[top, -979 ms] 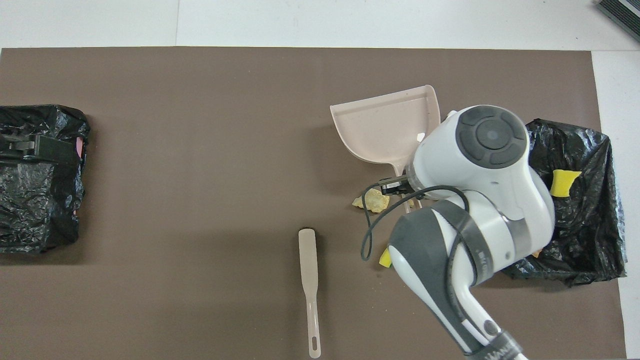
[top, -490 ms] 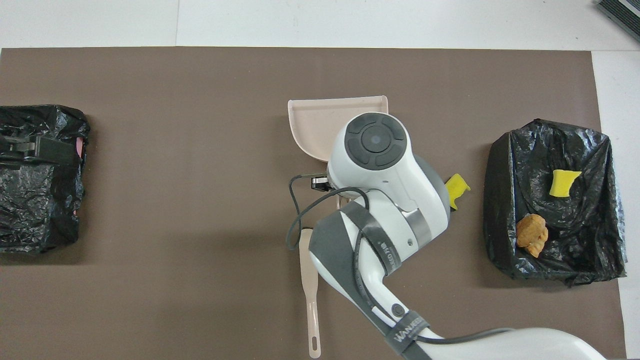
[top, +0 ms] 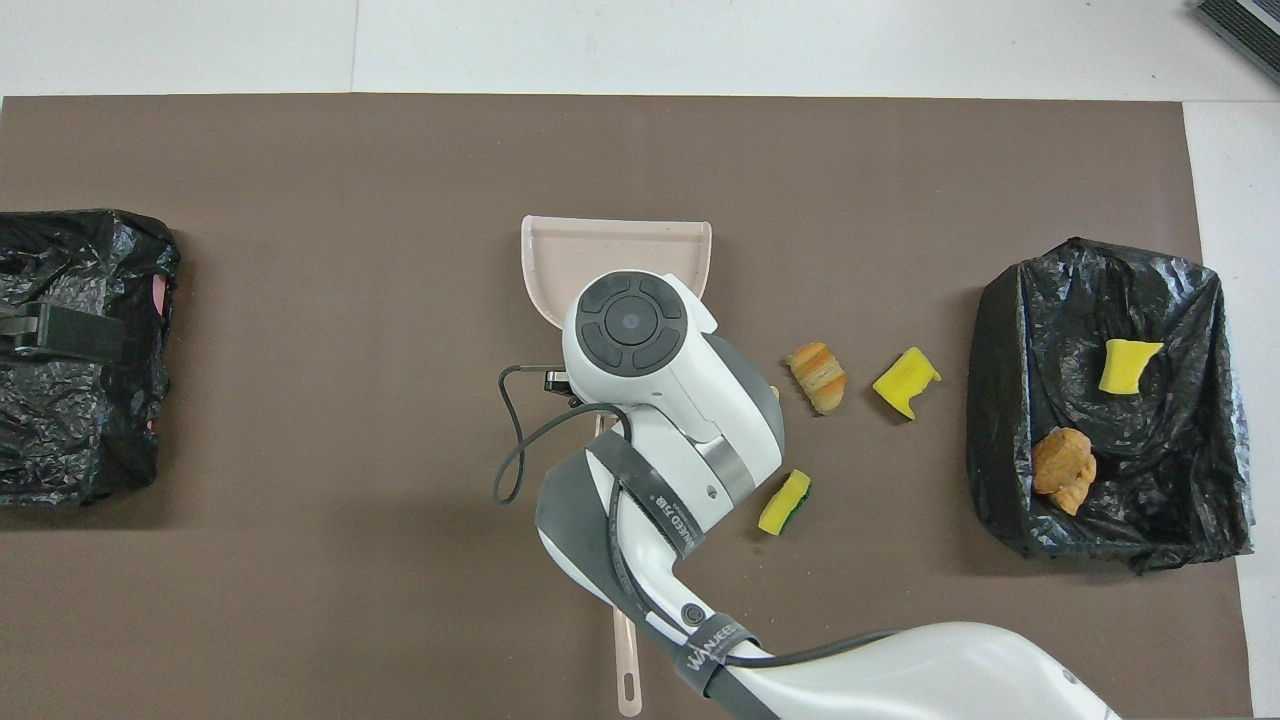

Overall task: Sweep and dump trash in bin
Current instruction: 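Set the dustpan down and withdraw the right gripper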

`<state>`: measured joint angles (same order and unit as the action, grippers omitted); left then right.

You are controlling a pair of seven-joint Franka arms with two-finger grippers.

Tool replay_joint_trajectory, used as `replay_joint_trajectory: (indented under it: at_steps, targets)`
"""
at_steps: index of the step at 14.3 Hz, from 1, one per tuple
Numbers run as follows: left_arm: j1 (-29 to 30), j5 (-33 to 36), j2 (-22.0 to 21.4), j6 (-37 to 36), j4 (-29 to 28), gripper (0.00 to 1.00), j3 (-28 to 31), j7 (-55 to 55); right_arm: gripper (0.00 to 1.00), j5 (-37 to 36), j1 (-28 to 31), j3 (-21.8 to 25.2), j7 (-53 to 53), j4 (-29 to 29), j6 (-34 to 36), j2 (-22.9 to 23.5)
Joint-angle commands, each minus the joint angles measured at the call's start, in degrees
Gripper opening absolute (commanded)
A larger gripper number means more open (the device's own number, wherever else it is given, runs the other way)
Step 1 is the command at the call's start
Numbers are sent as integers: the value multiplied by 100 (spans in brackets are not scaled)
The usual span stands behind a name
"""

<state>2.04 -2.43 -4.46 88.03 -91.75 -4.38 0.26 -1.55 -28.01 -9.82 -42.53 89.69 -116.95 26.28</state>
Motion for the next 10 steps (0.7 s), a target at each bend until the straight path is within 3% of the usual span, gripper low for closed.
replay_joint_trajectory:
  at_steps: [1,7,8,9,10]
  targets:
    - [60,5,-55,4,-53,100,-19,79,0,111,50,-11,43,-355,-21,289]
    - [77,5,-55,30,-62,100,-19,79,0,137,129,-11,456,-426,-38,448]
    - [77,5,-55,47,-62,100,-19,88,27,120,121,-11,465,-426,-30,448]
    - [129,5,-55,39,-62,100,-19,79,99,111,95,-11,483,-417,-29,431]
    - [139,5,-55,30,-62,100,-19,79,100,111,68,-11,474,-417,-12,422]
